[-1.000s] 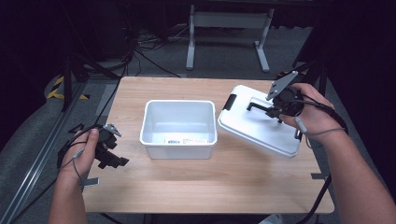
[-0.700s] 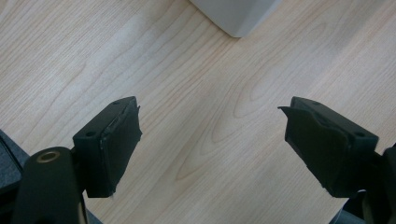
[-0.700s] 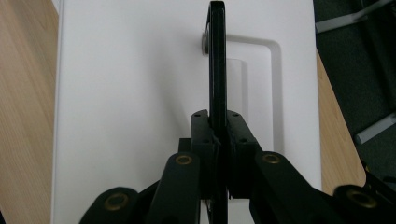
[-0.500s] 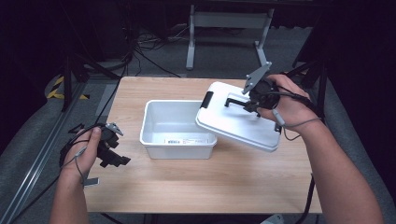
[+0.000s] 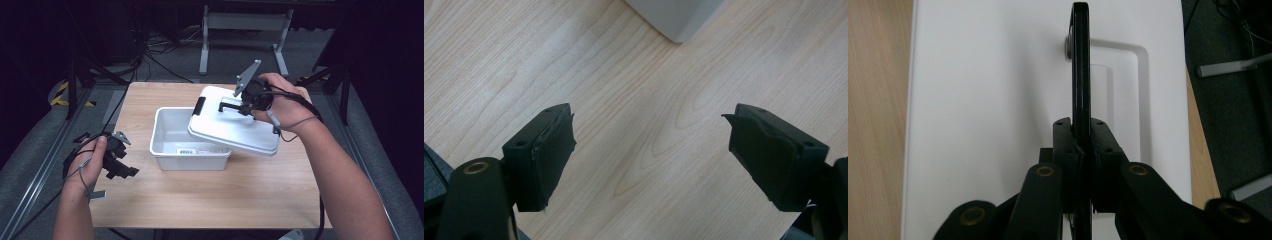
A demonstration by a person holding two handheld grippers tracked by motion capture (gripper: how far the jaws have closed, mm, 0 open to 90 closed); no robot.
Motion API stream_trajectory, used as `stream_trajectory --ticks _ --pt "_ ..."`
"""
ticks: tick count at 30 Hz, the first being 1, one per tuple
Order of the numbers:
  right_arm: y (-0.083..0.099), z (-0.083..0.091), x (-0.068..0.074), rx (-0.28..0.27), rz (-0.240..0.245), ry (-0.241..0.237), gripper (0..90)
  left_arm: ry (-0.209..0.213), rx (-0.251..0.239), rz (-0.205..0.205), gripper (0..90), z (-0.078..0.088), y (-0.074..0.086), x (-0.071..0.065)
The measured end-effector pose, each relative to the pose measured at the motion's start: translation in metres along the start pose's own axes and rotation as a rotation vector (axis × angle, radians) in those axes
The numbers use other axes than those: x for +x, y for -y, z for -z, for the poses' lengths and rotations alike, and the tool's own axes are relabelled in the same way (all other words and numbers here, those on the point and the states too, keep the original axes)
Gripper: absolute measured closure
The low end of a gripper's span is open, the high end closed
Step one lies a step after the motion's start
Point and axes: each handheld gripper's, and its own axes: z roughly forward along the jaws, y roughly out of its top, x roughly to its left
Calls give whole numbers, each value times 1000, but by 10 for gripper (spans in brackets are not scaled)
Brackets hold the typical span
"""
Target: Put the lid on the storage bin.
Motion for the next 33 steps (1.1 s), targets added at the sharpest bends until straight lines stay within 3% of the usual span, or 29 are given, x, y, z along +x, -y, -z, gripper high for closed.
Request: stream_trajectory --ticks 4,14,21,25,33 --pt "-16 -6 2 -29 24 -18 847 2 -2 1 190 0 0 0" --pt "-47 -28 8 -38 79 -49 847 5 -2 2 190 1 1 1" --pt "-64 -39 16 -46 132 -35 848 3 -2 3 190 0 -1 0" --pt "-74 -51 20 -45 144 -78 847 3 -3 -2 190 0 0 0" --pt "-87 -68 25 -52 167 -111 848 4 -2 -2 190 -1 0 0"
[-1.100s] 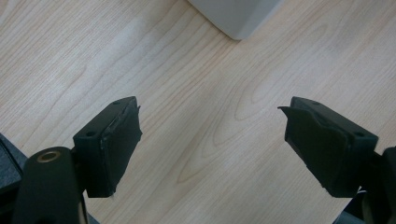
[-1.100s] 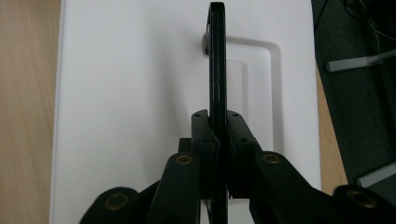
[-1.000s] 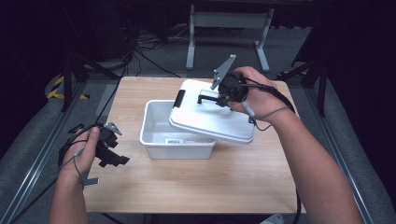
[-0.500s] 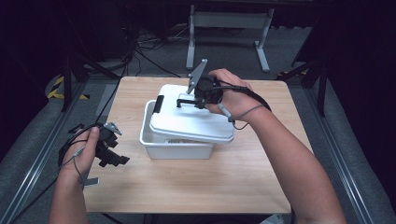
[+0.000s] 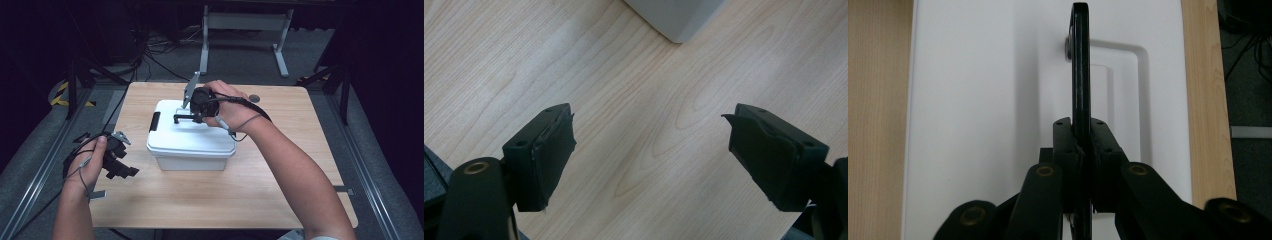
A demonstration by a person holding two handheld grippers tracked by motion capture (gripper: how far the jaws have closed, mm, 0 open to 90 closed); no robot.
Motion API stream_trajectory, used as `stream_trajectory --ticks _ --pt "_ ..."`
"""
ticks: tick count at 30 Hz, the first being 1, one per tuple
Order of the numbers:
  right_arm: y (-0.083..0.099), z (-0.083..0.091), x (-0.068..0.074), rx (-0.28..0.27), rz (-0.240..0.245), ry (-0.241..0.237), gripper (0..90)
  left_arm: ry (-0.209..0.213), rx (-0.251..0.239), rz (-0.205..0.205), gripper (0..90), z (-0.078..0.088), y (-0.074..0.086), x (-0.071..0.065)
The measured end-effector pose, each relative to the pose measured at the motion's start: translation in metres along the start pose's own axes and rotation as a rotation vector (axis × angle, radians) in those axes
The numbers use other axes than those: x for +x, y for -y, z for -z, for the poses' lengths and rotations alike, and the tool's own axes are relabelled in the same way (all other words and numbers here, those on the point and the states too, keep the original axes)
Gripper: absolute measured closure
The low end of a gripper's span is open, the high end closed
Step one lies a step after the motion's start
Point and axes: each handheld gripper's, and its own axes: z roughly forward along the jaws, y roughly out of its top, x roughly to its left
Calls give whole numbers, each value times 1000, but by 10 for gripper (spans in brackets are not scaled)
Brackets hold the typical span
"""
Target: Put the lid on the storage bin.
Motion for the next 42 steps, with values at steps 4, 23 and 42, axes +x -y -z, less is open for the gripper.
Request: stream_trajectory --ticks 4,23,42 --pt "-3 -8 -1 1 7 -11 847 2 0 -1 190 0 0 0" --pt "-1 -29 -10 23 34 -19 847 9 -1 0 191 0 0 1" --pt "8 -34 1 22 14 -21 818 7 -1 3 191 0 1 1"
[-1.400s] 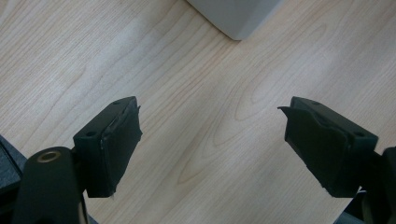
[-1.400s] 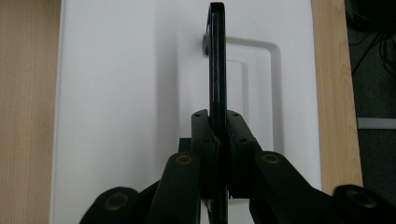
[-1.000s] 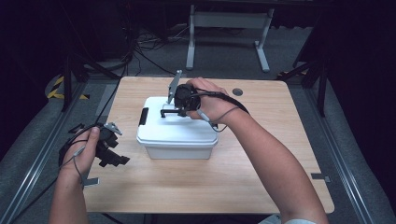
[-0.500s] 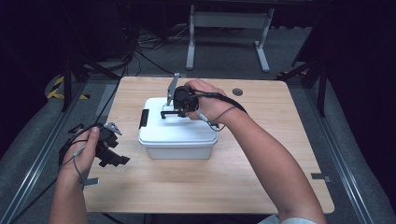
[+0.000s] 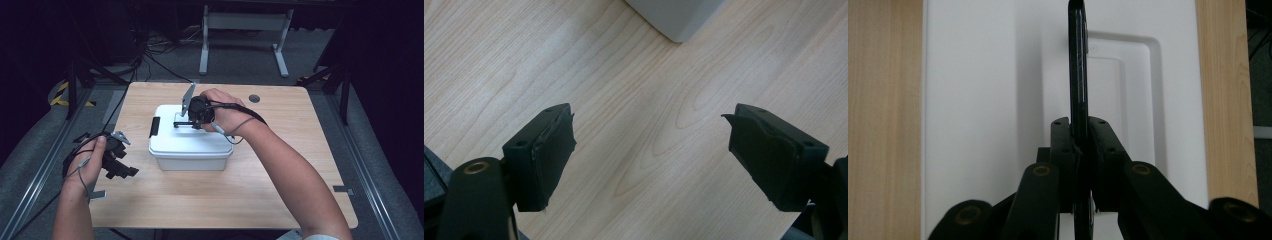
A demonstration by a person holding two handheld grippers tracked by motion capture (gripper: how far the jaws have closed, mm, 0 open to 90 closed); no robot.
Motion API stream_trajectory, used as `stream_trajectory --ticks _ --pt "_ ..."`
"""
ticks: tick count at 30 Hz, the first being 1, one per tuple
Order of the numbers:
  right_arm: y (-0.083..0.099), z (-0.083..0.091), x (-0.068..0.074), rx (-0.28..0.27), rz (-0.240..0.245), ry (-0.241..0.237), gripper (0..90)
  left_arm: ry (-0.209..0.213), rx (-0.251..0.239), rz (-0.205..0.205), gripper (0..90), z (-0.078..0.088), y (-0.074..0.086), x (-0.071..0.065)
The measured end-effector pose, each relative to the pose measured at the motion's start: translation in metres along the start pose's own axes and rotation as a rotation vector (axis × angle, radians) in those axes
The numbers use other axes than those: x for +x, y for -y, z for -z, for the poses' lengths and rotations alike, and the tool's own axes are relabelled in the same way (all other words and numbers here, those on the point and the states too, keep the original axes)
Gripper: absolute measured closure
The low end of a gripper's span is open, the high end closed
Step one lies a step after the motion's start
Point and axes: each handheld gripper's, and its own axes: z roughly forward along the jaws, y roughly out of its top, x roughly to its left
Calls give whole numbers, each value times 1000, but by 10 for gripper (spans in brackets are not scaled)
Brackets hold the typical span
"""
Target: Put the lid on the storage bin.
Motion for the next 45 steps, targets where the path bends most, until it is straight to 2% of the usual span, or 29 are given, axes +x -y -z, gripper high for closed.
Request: stream_trajectory --ticks 1,4,6,9,14,17,24,27,28,34,37,42,45 --pt "0 0 0 1 -19 -8 797 0 -2 -2 191 0 0 0" --pt "3 1 2 -5 -67 -38 642 -1 -1 3 190 0 0 0" --pt "5 4 3 -44 -109 -46 587 -2 -1 4 191 -1 0 -1" --pt "7 12 5 -78 -123 -40 531 -1 7 -3 191 -1 1 -1" --pt "13 26 10 -130 -151 -22 510 -4 7 3 191 0 3 -4" --pt "17 31 11 -140 -170 -16 502 -5 10 -1 191 0 3 -4" --pt "36 53 15 -187 -218 26 496 -7 6 8 191 0 5 -3" --pt "43 59 16 -191 -227 41 496 -19 2 2 191 1 6 -3" --pt "50 63 16 -195 -240 46 496 -4 4 17 191 1 7 -4" --pt "74 73 18 -195 -286 78 505 -16 1 0 190 1 6 -4" --pt "82 78 21 -197 -306 84 505 -11 1 16 190 2 7 -4" --pt "100 87 24 -175 -319 107 531 -5 6 20 186 -1 5 -2" --pt "113 91 26 -172 -347 115 532 -4 10 21 184 -1 3 -2"
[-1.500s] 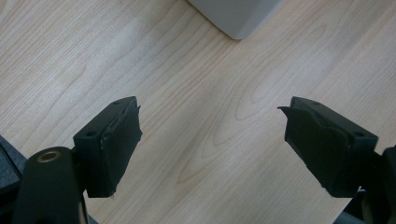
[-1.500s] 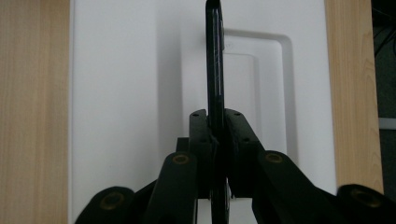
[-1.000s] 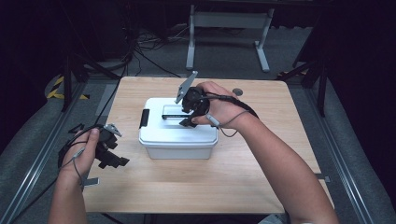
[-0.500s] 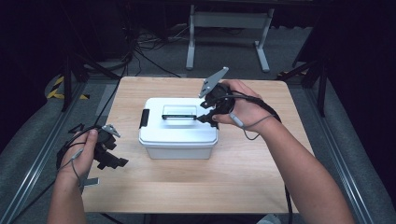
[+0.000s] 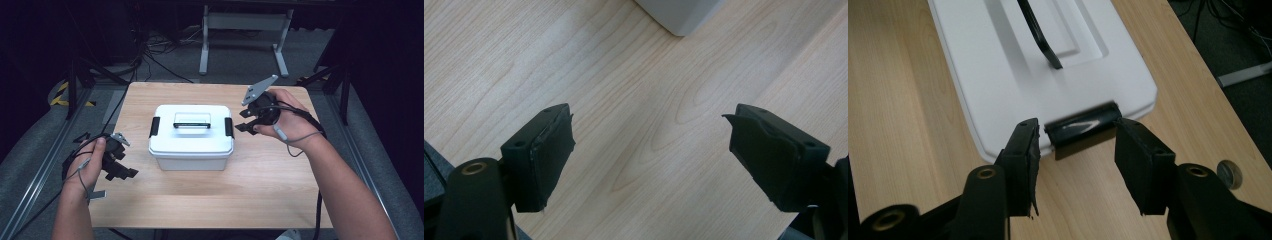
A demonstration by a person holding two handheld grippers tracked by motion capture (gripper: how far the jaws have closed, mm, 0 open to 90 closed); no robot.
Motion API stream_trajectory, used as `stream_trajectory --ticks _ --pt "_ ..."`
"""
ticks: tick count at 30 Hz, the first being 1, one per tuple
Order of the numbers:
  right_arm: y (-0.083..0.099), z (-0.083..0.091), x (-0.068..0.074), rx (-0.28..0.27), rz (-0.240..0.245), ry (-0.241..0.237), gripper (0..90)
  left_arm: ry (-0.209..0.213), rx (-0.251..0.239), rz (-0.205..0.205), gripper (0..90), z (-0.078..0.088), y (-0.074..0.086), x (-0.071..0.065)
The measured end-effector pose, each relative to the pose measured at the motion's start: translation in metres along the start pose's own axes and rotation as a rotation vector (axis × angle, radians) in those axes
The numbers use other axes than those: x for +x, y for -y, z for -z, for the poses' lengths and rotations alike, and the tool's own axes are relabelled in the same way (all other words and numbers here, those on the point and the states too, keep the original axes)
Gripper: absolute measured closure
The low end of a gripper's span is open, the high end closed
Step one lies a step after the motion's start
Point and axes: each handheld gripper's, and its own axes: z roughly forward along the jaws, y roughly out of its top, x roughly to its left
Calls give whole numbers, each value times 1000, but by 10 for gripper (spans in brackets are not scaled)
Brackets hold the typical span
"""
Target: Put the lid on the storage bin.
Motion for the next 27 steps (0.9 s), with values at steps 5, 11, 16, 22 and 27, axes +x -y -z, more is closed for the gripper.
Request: stream_trajectory --ticks 5,11,16,22,27 --pt "23 11 -8 9 -52 21 532 -3 -9 2 182 1 -1 0" --pt "39 23 -16 26 -88 56 529 -5 -12 -11 182 0 -4 0" --pt "55 32 -21 36 -113 82 503 -7 -14 -12 182 0 -3 0" --pt "75 35 -26 50 -157 79 480 -4 -7 -6 183 0 -3 0" --pt "91 32 -33 59 -204 80 484 -6 -7 -6 183 -1 -2 0"
